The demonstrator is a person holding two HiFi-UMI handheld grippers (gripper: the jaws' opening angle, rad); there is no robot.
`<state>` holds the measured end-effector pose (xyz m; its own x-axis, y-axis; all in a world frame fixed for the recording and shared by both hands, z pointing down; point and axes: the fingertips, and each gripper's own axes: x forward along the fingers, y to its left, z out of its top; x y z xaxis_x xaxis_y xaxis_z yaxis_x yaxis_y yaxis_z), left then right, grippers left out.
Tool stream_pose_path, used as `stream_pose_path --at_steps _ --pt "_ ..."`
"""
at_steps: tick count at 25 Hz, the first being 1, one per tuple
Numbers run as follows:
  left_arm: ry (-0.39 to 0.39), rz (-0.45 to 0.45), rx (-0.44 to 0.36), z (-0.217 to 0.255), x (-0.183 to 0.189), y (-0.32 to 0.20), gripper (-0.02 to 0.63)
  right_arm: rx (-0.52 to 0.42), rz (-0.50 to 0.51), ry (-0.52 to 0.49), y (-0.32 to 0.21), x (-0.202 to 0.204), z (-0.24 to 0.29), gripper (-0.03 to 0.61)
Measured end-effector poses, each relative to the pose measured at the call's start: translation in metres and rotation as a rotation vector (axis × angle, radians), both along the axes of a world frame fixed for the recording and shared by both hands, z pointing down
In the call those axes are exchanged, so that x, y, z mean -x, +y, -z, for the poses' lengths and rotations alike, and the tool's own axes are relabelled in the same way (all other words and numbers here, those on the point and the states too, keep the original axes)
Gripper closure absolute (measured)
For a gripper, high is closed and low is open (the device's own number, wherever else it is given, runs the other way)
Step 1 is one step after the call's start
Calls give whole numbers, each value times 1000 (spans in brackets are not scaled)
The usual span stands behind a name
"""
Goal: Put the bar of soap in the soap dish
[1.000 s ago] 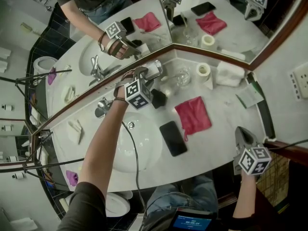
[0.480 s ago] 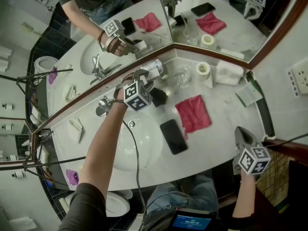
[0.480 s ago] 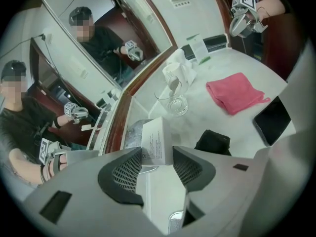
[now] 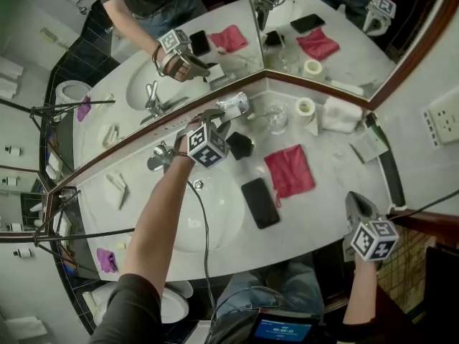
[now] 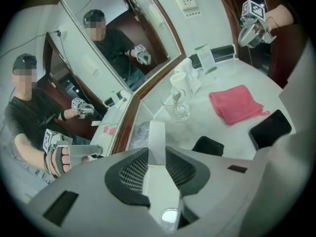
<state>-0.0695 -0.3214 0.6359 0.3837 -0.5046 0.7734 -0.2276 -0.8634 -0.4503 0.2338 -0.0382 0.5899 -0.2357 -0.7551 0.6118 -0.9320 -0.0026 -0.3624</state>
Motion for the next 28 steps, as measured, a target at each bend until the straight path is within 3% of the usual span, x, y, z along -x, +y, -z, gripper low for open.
stream_pose_path --at_steps 6,20,28 --pt "52 58 6 17 8 15 514 -15 10 -1 0 2 9 560" --pt "542 415 119 145 20 99 514 -51 77 -7 -7 7 46 560" --pt "688 523 114 186 21 152 514 -92 136 -7 -24 6 68 560"
